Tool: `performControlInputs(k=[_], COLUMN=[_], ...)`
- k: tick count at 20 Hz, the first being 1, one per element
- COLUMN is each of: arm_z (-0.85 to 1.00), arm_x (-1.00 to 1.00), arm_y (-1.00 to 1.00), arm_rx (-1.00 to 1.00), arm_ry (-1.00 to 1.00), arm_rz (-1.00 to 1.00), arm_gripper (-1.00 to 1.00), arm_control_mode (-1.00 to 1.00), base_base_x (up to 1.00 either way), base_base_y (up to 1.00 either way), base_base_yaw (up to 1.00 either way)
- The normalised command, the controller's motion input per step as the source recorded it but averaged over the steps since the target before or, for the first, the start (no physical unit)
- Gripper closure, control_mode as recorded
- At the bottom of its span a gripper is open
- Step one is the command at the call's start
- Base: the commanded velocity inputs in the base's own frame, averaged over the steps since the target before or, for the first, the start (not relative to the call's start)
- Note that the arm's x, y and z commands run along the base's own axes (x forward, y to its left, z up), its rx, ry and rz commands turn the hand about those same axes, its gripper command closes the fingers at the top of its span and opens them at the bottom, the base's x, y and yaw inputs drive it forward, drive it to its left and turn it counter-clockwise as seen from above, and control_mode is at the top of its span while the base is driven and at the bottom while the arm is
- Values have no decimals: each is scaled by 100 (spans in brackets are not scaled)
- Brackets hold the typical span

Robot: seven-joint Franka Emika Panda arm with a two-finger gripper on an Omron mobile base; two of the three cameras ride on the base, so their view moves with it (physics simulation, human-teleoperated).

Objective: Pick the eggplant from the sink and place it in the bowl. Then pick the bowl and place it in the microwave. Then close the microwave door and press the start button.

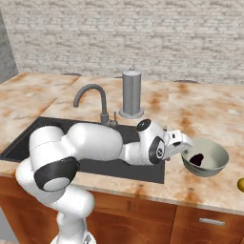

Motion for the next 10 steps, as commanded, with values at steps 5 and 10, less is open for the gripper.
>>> performControlInputs(k=[5, 10], arm_z=[-37, -25], arm_x=[33, 4], arm_y=[-31, -33], arm_rx=[-1, 0], arm_ry=[12, 2], arm_rz=[2, 1], arm_gripper=[-100, -100], arm_control_mode=[-100, -100], base_base_x=[0, 0], base_base_y=[0, 0], base_base_yaw=[0, 0])
